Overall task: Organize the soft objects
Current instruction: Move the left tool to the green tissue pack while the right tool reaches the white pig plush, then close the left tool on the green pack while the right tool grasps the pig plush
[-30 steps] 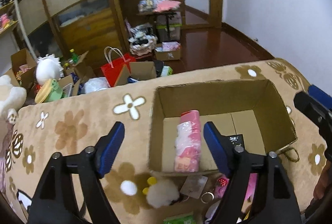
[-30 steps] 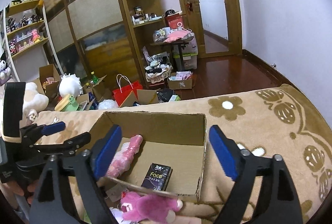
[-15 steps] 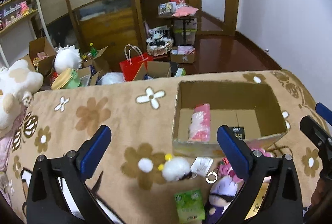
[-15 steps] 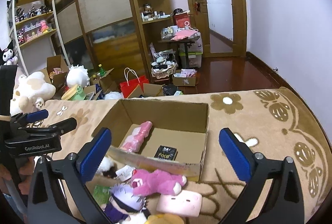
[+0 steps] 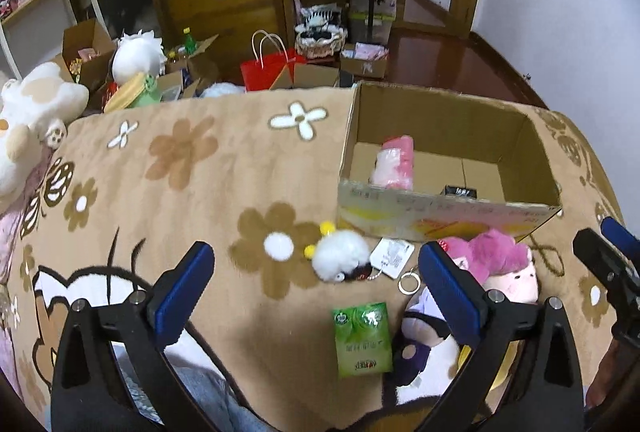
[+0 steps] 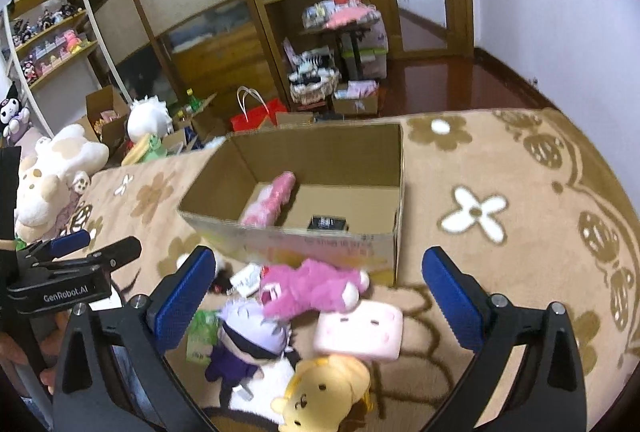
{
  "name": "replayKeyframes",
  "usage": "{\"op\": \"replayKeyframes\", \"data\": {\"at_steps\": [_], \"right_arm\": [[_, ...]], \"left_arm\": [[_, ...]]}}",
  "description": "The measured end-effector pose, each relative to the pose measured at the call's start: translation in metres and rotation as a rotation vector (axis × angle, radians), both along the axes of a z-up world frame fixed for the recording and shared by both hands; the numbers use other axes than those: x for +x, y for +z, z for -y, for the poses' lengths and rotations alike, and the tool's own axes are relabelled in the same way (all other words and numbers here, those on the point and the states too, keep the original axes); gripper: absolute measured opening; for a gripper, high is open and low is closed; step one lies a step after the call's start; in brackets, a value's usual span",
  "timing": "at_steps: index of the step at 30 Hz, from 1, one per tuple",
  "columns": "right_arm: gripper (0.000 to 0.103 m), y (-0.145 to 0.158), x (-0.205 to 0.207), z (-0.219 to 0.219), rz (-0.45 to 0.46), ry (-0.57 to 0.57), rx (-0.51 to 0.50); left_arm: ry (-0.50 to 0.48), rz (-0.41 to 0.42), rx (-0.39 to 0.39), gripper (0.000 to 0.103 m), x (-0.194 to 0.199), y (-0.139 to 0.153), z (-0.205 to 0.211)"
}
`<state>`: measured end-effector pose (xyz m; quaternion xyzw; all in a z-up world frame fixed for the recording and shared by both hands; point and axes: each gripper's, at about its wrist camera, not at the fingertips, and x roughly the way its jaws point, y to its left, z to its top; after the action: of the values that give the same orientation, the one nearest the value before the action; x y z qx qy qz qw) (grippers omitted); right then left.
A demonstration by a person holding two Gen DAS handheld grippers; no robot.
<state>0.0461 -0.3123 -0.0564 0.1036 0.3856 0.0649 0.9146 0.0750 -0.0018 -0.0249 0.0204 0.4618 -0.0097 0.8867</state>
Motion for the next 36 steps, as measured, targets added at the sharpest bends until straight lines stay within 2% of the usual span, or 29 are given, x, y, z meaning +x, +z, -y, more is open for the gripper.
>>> {"op": "replayKeyframes", "data": {"at_steps": [8,16,28,29,32,33,34,35,36], "right_arm": [[0.103,-0.029,0.002,0.006,-0.094,-0.016,0.005],[0.103,-0.054,0.009,0.007,-0.173,-0.021,-0.015],[0.103,-0.086,0.02,0.006,-0.269,-0.022,-0.036],[0.101,-0.09,0.021,0.006,-0.279,-0.021,-0.038],[0.096,-0.097,0.024,0.006,-0.306,-0.018,-0.044],[0.094,-0.101,0.025,0.006,-0.317,-0.014,-0.041],[0.089,-0.104,0.026,0.006,-0.327,-0.01,-0.04],[0.078,-0.107,0.027,0.005,-0.337,-0.006,-0.044],[0.076,-0.11,0.029,0.004,-0.349,0.0,-0.047]], "left_arm": [[0.017,-0.127,0.004,0.101,0.012,-0.042,0.001],[0.034,-0.211,-0.015,0.101,0.019,-0.069,0.004],[0.014,-0.349,0.002,0.101,0.025,-0.109,0.015],[0.019,-0.355,0.002,0.1,0.025,-0.112,0.015],[0.023,-0.391,-0.016,0.089,0.027,-0.12,0.015],[0.025,-0.407,-0.029,0.089,0.028,-0.123,0.014],[0.031,-0.418,-0.042,0.088,0.028,-0.125,0.013],[0.035,-0.421,-0.047,0.086,0.028,-0.125,0.013],[0.037,-0.424,-0.052,0.083,0.028,-0.126,0.013]]}}
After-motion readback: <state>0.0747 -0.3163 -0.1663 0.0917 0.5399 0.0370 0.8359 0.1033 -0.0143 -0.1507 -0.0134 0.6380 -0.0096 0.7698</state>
